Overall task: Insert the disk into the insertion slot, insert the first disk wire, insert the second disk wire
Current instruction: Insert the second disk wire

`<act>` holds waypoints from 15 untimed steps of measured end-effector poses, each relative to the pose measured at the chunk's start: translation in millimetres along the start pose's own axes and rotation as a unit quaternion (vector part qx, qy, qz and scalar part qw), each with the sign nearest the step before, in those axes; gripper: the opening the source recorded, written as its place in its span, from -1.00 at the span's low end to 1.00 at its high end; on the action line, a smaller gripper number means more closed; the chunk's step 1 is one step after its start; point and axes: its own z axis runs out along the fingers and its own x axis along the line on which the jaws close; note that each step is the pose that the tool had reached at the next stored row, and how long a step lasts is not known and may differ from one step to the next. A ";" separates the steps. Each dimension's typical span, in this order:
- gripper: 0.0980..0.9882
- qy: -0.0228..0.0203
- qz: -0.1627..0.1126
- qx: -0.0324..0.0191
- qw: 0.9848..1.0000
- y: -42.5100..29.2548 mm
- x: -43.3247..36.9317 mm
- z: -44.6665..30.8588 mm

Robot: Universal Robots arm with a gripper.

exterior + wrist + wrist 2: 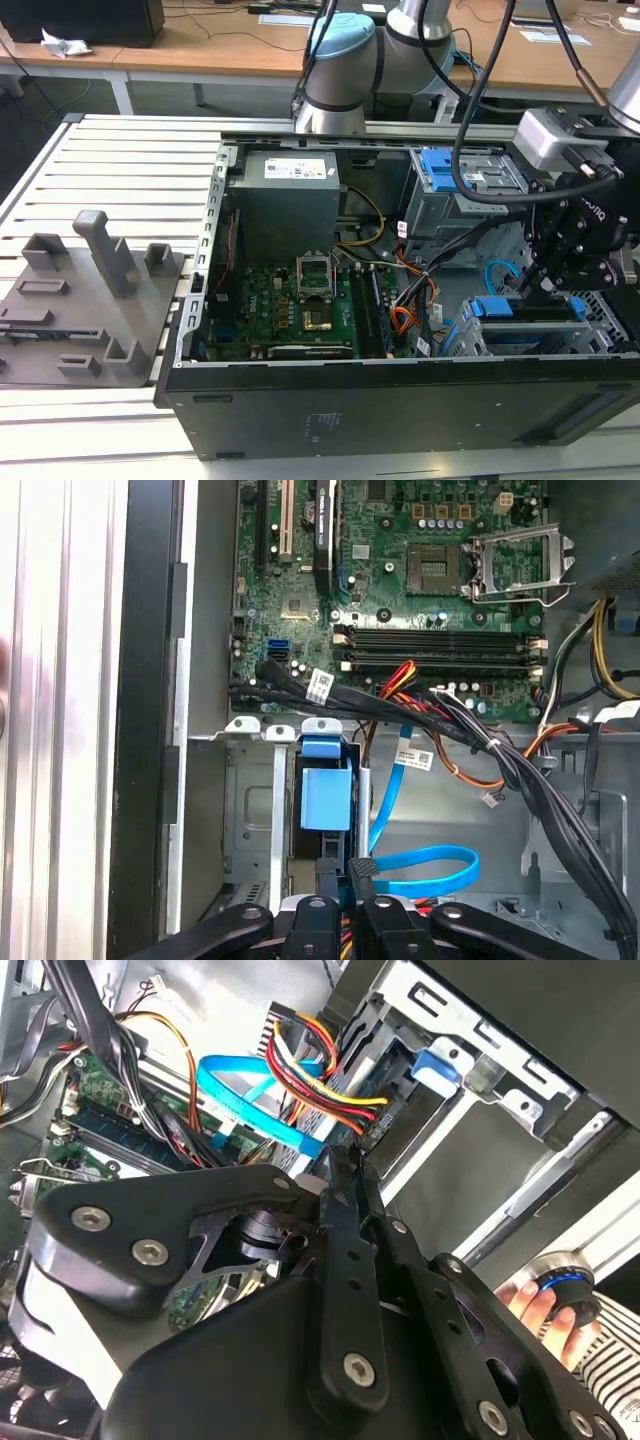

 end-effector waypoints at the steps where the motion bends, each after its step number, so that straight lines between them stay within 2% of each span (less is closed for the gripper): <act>1: -0.86 0.000 0.000 0.000 1.000 -0.4 0.0 0.6; 12: -0.86 0.000 0.000 0.000 1.000 -3.0 0.4 5.3; 13: -0.84 0.000 0.000 0.000 1.000 -3.0 0.4 5.9; 14: -0.69 0.000 0.000 0.000 1.000 -3.0 0.4 5.3; 15: -0.69 0.000 0.000 0.000 1.000 -2.9 0.4 3.4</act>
